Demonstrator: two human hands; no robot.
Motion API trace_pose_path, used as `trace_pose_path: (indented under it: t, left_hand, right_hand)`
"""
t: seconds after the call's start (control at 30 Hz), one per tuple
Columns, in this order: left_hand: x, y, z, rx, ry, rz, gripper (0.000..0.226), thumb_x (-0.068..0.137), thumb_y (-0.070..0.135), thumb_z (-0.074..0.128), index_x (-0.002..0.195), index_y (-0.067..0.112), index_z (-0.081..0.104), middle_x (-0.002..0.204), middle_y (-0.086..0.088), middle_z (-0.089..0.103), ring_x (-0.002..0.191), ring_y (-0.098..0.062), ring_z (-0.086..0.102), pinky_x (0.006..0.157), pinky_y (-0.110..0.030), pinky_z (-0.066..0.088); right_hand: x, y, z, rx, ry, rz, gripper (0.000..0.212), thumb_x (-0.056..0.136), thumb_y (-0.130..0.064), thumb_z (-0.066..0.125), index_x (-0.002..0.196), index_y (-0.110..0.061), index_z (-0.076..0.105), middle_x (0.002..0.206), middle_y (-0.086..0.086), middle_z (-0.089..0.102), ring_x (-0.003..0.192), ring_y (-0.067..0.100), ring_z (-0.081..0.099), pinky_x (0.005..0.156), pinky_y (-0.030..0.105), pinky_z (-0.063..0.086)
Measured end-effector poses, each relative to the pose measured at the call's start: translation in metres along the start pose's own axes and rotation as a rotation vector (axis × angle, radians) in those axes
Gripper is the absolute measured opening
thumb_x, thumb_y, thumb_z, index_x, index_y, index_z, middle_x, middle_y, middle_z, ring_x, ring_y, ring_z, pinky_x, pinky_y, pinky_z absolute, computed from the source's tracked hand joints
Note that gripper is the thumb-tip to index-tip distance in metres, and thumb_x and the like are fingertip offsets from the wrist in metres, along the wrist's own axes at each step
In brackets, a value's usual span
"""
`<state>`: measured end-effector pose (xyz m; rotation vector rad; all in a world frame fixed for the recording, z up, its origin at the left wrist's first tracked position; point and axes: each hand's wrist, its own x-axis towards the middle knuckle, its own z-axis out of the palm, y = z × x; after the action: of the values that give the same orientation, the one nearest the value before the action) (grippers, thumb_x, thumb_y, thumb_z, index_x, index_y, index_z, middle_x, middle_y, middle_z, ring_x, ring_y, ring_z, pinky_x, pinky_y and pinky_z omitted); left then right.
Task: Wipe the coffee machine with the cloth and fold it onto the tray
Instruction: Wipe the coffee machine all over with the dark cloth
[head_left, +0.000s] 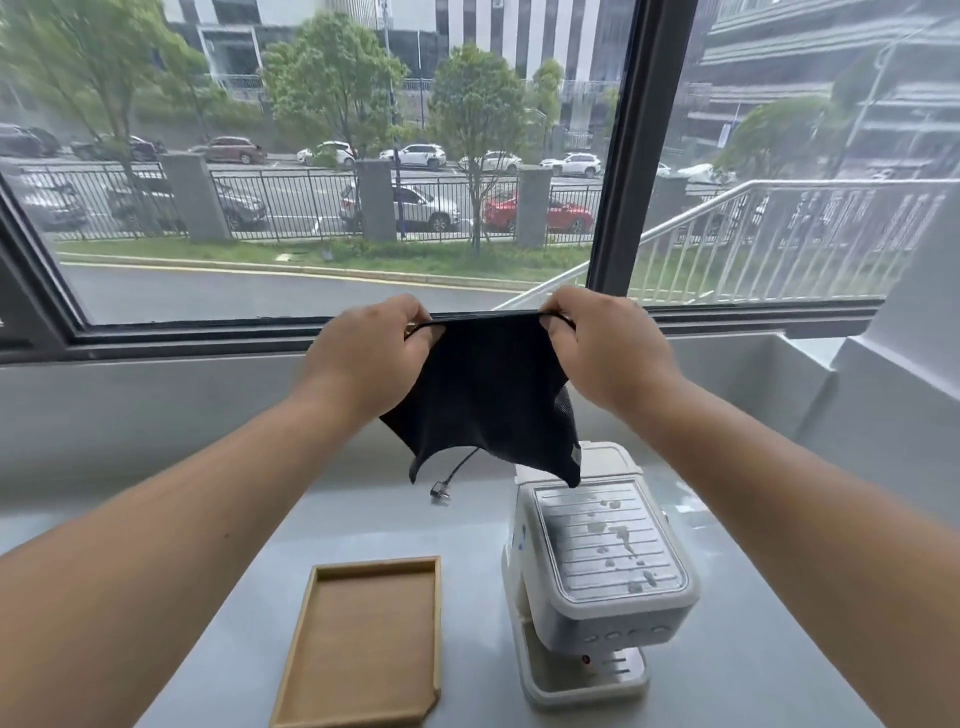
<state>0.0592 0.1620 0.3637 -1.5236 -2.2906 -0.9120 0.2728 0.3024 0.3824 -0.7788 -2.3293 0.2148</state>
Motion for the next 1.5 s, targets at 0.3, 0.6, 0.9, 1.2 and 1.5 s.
trace_pose_path:
  t: [0.3,0.6,0.9,1.2,1.5]
  left_hand:
    - [0.022,0.06,0.041,-0.199,-0.071,-0.062,0.023,0.101,0.045,0.057,0.083,0.031,0.06,0.062,0.012,0.06,0.067,-0.009,0.058,0.055,-0.03,0.034]
    - [0.013,0.091,0.094,-0.303,-0.282,-0.112,0.006,0.099,0.041,0.057,0.098,0.037,0.061,0.073,0.011,0.069,0.071,-0.015,0.065,0.067,-0.035,0.051]
    - [-0.022,0.084,0.144,-0.242,-0.507,-0.13,0.01,0.095,0.049,0.057,0.101,0.042,0.06,0.096,0.021,0.067,0.094,-0.014,0.067,0.079,-0.034,0.054]
    - [-0.058,0.066,0.187,-0.127,-0.612,-0.046,0.056,0.076,0.069,0.067,0.124,0.04,0.062,0.125,0.018,0.06,0.122,-0.014,0.057,0.101,-0.037,0.049]
    - [-0.092,0.058,0.225,-0.065,-0.599,-0.083,0.112,0.066,0.092,0.053,0.161,0.042,0.025,0.175,0.004,0.013,0.16,-0.022,0.01,0.129,-0.046,0.016]
  right_hand:
    - [-0.002,0.048,-0.028,-0.003,0.048,0.082,0.02,0.102,-0.025,0.05,0.109,-0.023,0.069,0.083,-0.001,0.071,0.079,0.029,0.063,0.07,0.042,0.052]
    - [-0.017,0.084,-0.026,-0.019,-0.024,0.162,0.02,0.102,-0.024,0.046,0.111,-0.024,0.064,0.083,0.0,0.07,0.079,0.03,0.062,0.069,0.043,0.052]
    - [-0.037,0.112,0.011,-0.04,-0.141,0.216,0.019,0.101,-0.028,0.046,0.108,-0.022,0.063,0.09,0.007,0.071,0.082,0.035,0.06,0.069,0.042,0.051]
    - [-0.054,0.135,0.067,-0.033,-0.359,0.266,0.038,0.099,-0.052,0.046,0.124,-0.032,0.066,0.118,0.004,0.062,0.113,0.032,0.055,0.094,0.041,0.046]
    - [-0.079,0.138,0.123,-0.057,-0.67,0.202,0.045,0.095,-0.041,0.049,0.139,-0.032,0.058,0.135,-0.001,0.063,0.134,0.032,0.045,0.112,0.045,0.036]
